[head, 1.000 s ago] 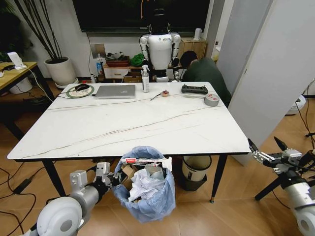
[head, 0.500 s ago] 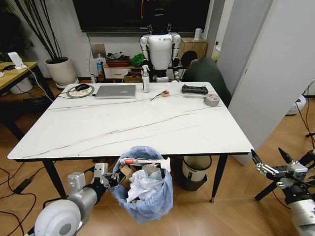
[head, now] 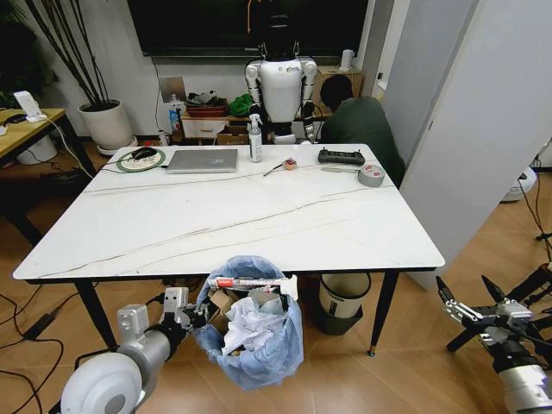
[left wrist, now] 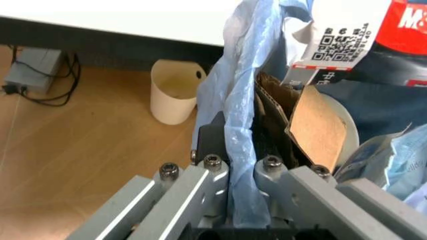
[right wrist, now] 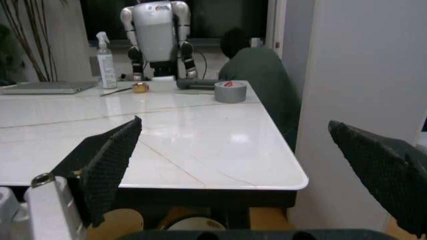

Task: Pick up the trash bin and place the trash from the table into it.

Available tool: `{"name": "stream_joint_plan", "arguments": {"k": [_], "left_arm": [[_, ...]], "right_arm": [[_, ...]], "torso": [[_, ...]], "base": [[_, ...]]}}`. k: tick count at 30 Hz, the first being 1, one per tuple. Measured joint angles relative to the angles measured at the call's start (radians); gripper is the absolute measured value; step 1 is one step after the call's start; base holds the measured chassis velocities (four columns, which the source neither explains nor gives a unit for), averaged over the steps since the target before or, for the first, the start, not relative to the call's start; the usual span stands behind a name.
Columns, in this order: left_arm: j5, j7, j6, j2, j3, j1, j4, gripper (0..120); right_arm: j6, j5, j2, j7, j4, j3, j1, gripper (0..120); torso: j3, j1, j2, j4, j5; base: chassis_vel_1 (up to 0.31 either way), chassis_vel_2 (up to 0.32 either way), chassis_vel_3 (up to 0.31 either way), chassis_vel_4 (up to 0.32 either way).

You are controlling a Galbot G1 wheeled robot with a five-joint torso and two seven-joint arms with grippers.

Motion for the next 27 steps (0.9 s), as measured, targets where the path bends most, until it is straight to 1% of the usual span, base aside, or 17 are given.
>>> {"name": "stream_joint_plan", "arguments": {"k": [4,6,7,8,9,10,11,13,17,21,27], "left_arm": [[0.018,0.000,-0.009,-0.005,-0.027,0.046,-0.001,0],[0.043,0.004,-0.025,-0.017,-0.051,0.096,0.001,0],[0.043,0.004,-0.025,-0.017,-0.051,0.096,0.001,0],[0.073,0.024,-0.038,-0.027,-0.075,0.153,0.007,0],[0.091,0.038,-0.052,-0.032,-0.090,0.182,0.013,0],[0.104,0.046,-0.065,-0.040,-0.105,0.207,0.020,0],[0.104,0.046,-0.065,-0.040,-0.105,0.207,0.020,0],[0.132,0.066,-0.089,-0.062,-0.140,0.246,0.031,0],[0.181,0.079,-0.120,-0.092,-0.193,0.269,0.046,0],[0.201,0.069,-0.134,-0.107,-0.219,0.272,0.045,0],[0.246,0.034,-0.164,-0.125,-0.222,0.299,0.043,0]], "right_arm": [[-0.001,0.001,-0.001,0.000,0.000,-0.001,0.001,100],[-0.001,0.001,-0.001,0.000,0.000,-0.001,0.001,100],[-0.001,0.001,-0.001,0.000,0.000,-0.001,0.001,100],[-0.001,0.001,-0.002,0.000,0.000,-0.001,0.001,100],[-0.001,0.001,-0.002,0.000,0.000,-0.001,0.001,100],[-0.001,0.002,-0.002,0.000,0.000,-0.001,0.001,100],[-0.001,0.002,-0.002,0.000,0.000,-0.001,0.001,100],[-0.001,0.002,-0.002,0.000,0.000,-0.001,0.001,100],[-0.002,0.002,-0.003,0.000,0.000,-0.001,0.001,100],[-0.002,0.002,-0.003,0.001,0.000,-0.002,0.002,100],[-0.002,0.003,-0.003,0.001,0.000,-0.002,0.002,100]], "torso": [[0.000,0.000,0.000,0.0000,0.0000],[0.000,0.000,0.000,-0.0001,0.0001],[0.000,0.000,0.000,-0.0001,0.0001],[0.000,0.000,0.000,0.0004,0.0000],[0.000,0.000,0.000,0.0000,0.0000],[0.000,0.000,0.000,0.0003,0.0002],[0.000,0.000,0.000,0.0003,0.0002],[0.000,0.000,0.000,0.0003,-0.0001],[0.000,0.000,0.000,0.0001,0.0000],[0.000,0.000,0.000,0.0000,0.0001],[0.000,0.000,0.000,0.0001,0.0001]], "base": [[0.000,0.000,0.000,0.000],[0.000,0.000,0.000,0.000],[0.000,0.000,0.000,0.000],[0.000,0.000,0.000,0.000],[0.000,0.000,0.000,0.000],[0.000,0.000,0.000,0.000],[0.000,0.000,0.000,0.000],[0.000,0.000,0.000,0.000],[0.000,0.000,0.000,0.000],[0.000,0.000,0.000,0.000],[0.000,0.000,0.000,0.000]]}}
